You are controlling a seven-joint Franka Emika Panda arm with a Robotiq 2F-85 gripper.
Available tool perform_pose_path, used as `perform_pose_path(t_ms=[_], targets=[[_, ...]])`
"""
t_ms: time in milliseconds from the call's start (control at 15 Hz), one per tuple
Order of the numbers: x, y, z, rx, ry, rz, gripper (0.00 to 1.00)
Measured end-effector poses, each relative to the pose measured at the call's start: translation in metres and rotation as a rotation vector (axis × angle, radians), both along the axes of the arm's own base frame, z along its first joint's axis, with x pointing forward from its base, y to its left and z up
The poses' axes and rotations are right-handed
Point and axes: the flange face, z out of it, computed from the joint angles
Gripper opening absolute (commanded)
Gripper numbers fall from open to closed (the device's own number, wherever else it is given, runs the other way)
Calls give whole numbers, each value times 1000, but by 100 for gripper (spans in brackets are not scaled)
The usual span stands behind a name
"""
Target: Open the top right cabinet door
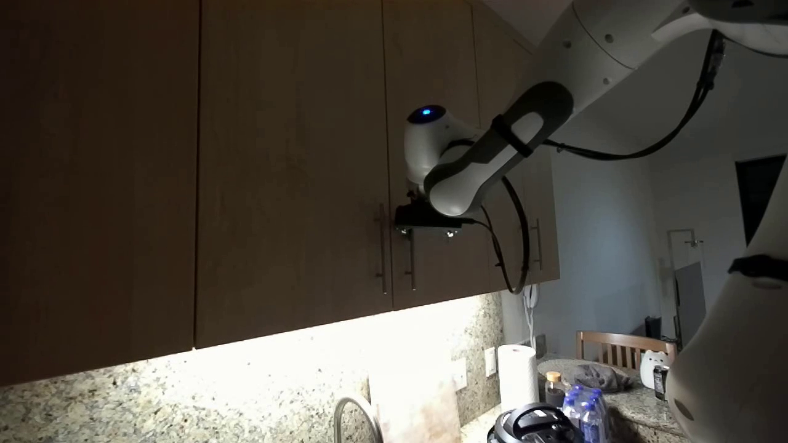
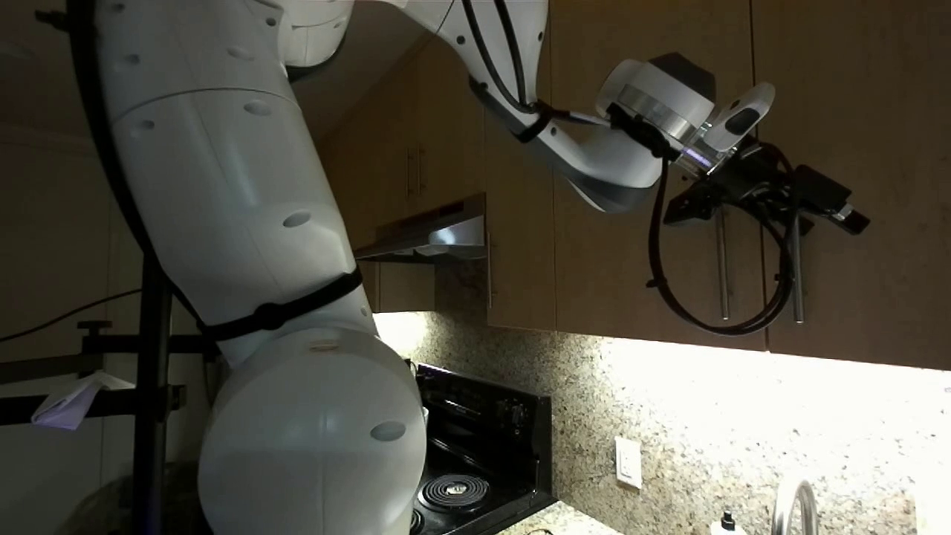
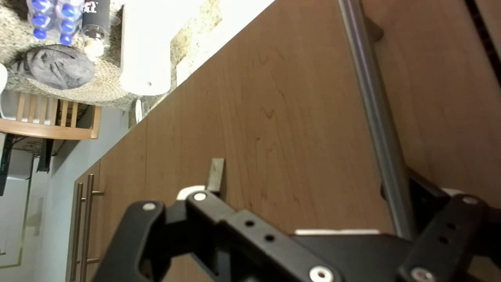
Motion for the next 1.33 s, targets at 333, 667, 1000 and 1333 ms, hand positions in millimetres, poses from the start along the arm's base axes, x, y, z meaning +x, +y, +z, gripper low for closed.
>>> perform_pose_path(t_ms=[333, 667, 1000, 1333], targets=[[-4, -3, -1, 10, -13, 9, 100], [-22, -5, -4, 23, -40, 22, 100], [-43, -9, -7, 35, -69, 28, 100], [-59, -12, -8, 45, -89, 29, 100]])
